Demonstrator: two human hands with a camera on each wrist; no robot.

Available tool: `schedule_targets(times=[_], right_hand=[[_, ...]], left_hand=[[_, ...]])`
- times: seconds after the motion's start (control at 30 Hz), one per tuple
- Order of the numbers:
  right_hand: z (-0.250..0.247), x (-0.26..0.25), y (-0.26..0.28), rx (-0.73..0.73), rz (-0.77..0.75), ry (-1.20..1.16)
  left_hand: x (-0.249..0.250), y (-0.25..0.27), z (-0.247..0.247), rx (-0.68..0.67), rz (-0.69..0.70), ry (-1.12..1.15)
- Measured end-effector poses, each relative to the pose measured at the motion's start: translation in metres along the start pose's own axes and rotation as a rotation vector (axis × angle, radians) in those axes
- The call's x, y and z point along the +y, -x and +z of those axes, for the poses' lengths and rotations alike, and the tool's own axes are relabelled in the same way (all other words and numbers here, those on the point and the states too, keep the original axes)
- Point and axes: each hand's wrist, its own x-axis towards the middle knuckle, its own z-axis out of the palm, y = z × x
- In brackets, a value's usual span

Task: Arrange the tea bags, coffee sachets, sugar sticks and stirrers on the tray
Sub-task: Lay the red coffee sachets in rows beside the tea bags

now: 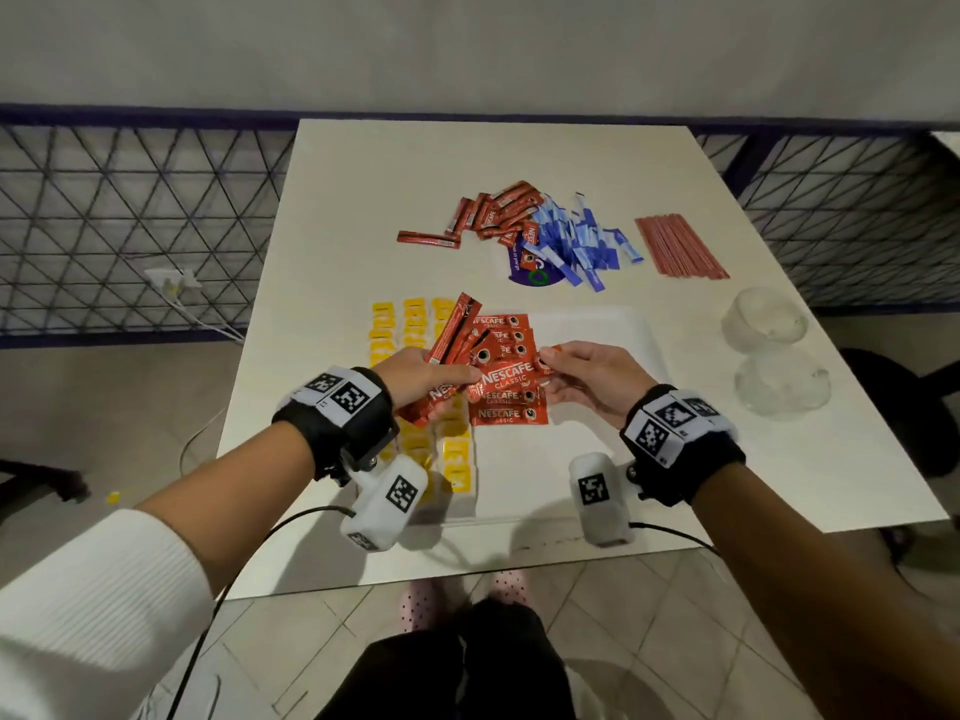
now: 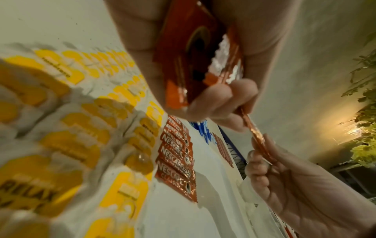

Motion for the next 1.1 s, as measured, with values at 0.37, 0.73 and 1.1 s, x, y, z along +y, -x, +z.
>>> schedule_targets(times=[0.37, 0.73, 1.1], right_hand=[[-0.035, 0.044, 0.012, 0.089, 0.204, 0.093], [-0.022, 0.054, -0.008, 0.031, 0.354, 0.313], [-0.014, 0.045, -0.017, 0.119, 0.400, 0.608]], left_hand=[[-0.019, 0.003, 0.017, 0.091, -0.030, -0.190], [-0.022, 0.004, 0.023, 0.235, -0.052, -0.147], [-0.016, 0.008, 0.026, 0.224, -0.068, -0.157]])
